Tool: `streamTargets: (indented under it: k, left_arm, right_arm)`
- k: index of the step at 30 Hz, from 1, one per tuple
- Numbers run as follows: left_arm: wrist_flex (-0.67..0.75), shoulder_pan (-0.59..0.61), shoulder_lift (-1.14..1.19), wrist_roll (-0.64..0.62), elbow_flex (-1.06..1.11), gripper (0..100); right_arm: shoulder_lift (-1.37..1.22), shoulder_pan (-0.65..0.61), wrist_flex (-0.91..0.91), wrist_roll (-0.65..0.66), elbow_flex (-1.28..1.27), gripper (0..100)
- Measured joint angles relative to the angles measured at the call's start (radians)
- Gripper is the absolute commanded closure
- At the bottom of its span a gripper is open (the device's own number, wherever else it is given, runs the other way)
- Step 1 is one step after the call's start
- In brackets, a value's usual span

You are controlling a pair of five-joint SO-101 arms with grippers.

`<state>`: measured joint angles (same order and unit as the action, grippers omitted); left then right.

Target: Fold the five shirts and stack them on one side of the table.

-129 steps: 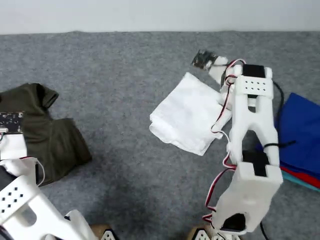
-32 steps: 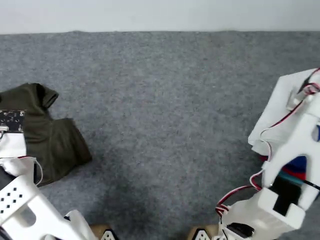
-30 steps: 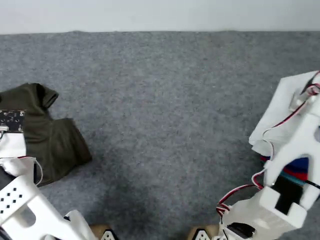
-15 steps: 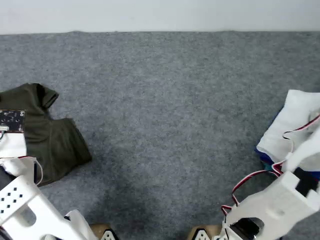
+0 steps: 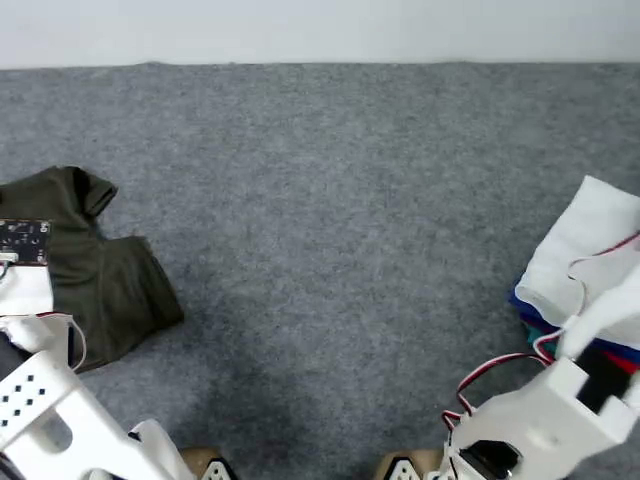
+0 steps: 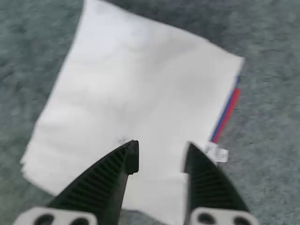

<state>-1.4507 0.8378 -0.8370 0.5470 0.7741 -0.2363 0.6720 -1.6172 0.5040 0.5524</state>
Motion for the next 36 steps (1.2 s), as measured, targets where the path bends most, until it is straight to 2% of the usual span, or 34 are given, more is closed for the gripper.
streamTargets:
  k: [2,4,12,19,36]
  left_arm:
    - [-0.005,0.000,0.000,0.000,0.000,98]
    - [-0.005,0.000,0.000,0.000,0.000,98]
    - [-0.008,0.000,0.000,0.000,0.000,98]
    - [-0.017,0.000,0.000,0.000,0.020,98]
    - [-0.017,0.000,0.000,0.000,0.037,98]
  right_arm:
    - [0.000,-0.037,-0.084,0.002,0.000,99.5]
    - [0.000,-0.077,-0.130,0.000,0.000,98.5]
    - [-0.118,-0.187,-0.123,0.000,-0.166,98.9]
    - [-0.172,-0.213,-0.137,0.000,-0.184,99.0]
    - [0.315,-0.192,-0.137,-0.002,-0.232,99.0]
